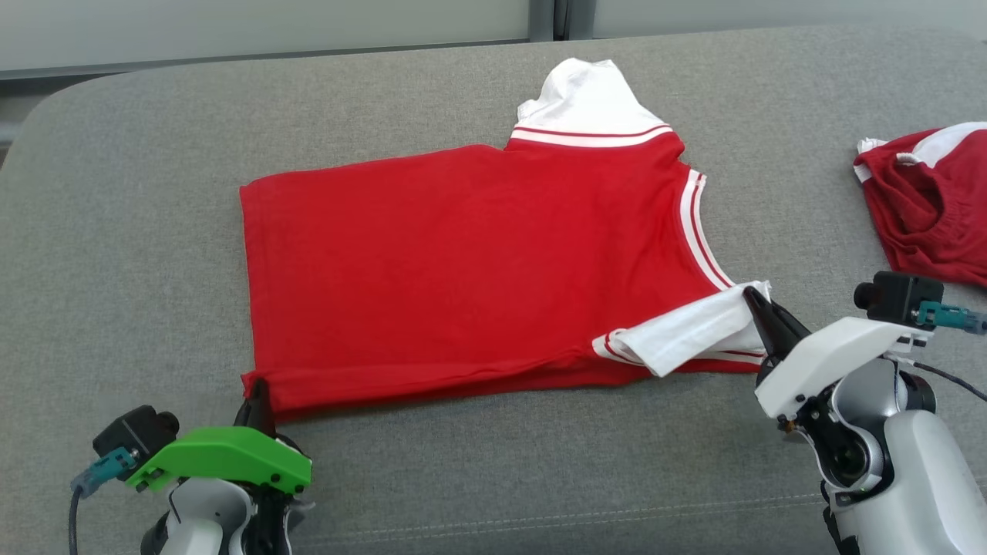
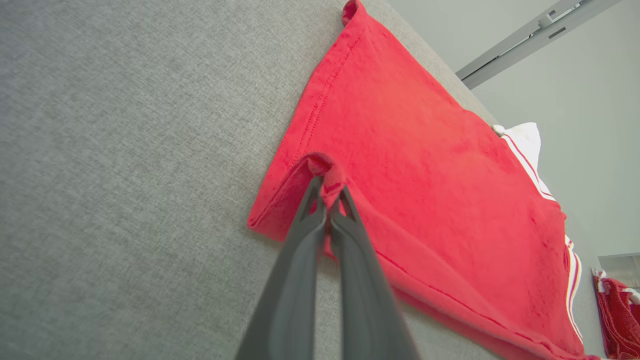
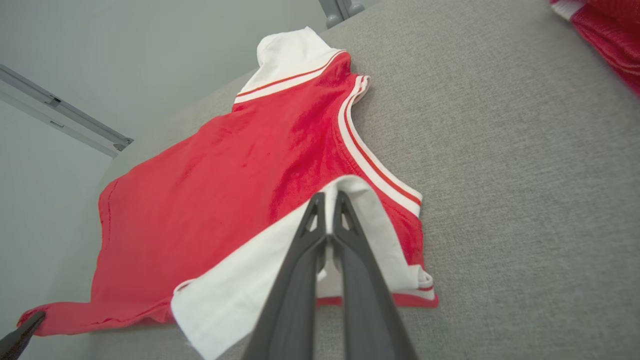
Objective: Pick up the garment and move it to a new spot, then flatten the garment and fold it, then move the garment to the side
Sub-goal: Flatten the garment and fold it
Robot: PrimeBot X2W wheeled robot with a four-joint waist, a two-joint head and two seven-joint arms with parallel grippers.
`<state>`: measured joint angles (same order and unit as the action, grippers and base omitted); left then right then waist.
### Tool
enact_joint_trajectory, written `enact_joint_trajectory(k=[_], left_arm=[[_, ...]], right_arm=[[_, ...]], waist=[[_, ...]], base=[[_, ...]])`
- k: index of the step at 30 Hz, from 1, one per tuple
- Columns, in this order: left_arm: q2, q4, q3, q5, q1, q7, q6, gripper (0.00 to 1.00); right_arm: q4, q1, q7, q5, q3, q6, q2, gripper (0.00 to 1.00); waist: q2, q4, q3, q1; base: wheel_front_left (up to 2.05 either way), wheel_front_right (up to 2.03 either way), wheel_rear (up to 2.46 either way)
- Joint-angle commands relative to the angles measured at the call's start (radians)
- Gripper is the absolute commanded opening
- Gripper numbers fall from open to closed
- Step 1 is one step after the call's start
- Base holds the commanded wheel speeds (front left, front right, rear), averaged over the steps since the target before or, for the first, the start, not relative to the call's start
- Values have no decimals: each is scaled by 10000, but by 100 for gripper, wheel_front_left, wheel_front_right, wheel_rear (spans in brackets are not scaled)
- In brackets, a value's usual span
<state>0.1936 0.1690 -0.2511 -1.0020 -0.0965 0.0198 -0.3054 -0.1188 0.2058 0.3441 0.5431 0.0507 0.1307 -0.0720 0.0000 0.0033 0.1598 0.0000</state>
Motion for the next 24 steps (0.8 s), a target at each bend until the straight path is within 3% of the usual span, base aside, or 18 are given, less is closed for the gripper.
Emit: enact_joint_trajectory(k=[1, 16, 17, 19, 20, 21, 22, 24], left_arm=[[-25, 187, 74, -8, -348, -15, -121, 0], [-194, 1914, 118, -41, -1742, -104, -255, 0], [-202, 2002, 121, -28, -1824, -80, -248, 20], [-239, 2153, 103, 1, -1993, -68, -218, 62], [-250, 2210, 104, 41, -2076, 6, -201, 100], [-266, 2286, 107, 51, -2155, 10, -205, 100], [-287, 2352, 114, 52, -2236, 57, -173, 100], [-266, 2466, 68, 131, -2367, 115, -107, 100]], right_arm=[[-287, 355, -63, -111, -38, -1, -40, 0], [-3630, 2897, -694, -342, -780, -1, -137, 0], [-3800, 3024, -764, -334, -817, -1, -139, 0], [-4162, 3238, -891, -325, -871, -1, -154, 29], [-4343, 3351, -965, -323, -885, -1, -156, 45], [-4503, 3455, -1034, -317, -904, -1, -154, 87], [-4664, 3565, -1125, -307, -893, -1, -151, 100], [-4935, 3772, -1318, -239, -867, -1, -124, 100]], waist=[[0, -24, 102, 0], [0, -123, 428, 0], [0, -118, 440, 0], [0, -103, 456, 0], [0, -96, 459, 0], [0, -91, 462, 0], [0, -88, 466, 0], [0, -83, 471, 0]], base=[[0, 0, 0], [0, 0, 0], [0, 0, 0], [0, 0, 0], [0, 0, 0], [0, 0, 0], [0, 0, 0], [0, 0, 0]])
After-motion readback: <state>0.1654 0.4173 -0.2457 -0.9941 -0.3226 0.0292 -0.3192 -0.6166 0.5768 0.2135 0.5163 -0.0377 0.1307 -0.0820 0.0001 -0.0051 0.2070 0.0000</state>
